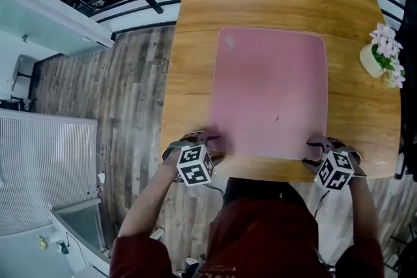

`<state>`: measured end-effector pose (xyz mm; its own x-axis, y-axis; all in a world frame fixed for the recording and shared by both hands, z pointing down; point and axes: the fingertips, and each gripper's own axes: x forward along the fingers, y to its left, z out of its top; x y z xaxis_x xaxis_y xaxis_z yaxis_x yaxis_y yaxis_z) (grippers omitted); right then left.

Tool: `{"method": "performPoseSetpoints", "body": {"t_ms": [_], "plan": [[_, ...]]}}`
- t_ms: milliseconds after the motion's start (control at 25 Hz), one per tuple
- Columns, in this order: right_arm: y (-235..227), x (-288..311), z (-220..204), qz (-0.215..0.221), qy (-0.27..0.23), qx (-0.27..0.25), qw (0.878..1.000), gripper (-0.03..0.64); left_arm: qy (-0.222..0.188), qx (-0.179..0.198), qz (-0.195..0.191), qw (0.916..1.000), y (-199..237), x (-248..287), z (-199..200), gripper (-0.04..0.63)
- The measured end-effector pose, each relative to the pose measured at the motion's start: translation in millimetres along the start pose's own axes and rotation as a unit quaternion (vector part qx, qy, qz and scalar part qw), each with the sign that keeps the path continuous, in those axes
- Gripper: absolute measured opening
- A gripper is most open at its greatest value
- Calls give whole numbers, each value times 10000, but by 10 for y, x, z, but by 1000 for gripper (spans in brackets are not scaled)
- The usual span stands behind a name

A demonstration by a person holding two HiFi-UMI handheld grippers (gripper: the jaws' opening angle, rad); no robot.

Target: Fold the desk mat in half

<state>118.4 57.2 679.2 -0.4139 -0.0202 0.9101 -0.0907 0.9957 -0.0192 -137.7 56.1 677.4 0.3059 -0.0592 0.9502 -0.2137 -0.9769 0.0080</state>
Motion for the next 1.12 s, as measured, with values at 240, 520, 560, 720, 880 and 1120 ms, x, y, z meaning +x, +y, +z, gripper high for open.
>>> {"method": "performPoseSetpoints", "body": {"t_ms": [240,520,560,720,880,1120], "plan": [[5,-8,-7,11,-30,-1,10000,230,173,-30,27,9998,17,14,21,278],[-50,-16,-4,-249,33,-157,9996,147,300,105,151,9994,31,-3,39,194],[-49,-18,0,-272,43,-159,9995,144,312,146,168,9993,28,-3,34,186],[-82,-15,16,-417,76,-202,9989,118,373,268,355,9983,85,-5,11,127],[-135,-20,25,-571,98,-297,9979,69,471,347,462,9972,128,-17,12,89],[-137,-76,27,-607,79,-257,9978,63,473,197,430,9978,141,-46,35,77]]}}
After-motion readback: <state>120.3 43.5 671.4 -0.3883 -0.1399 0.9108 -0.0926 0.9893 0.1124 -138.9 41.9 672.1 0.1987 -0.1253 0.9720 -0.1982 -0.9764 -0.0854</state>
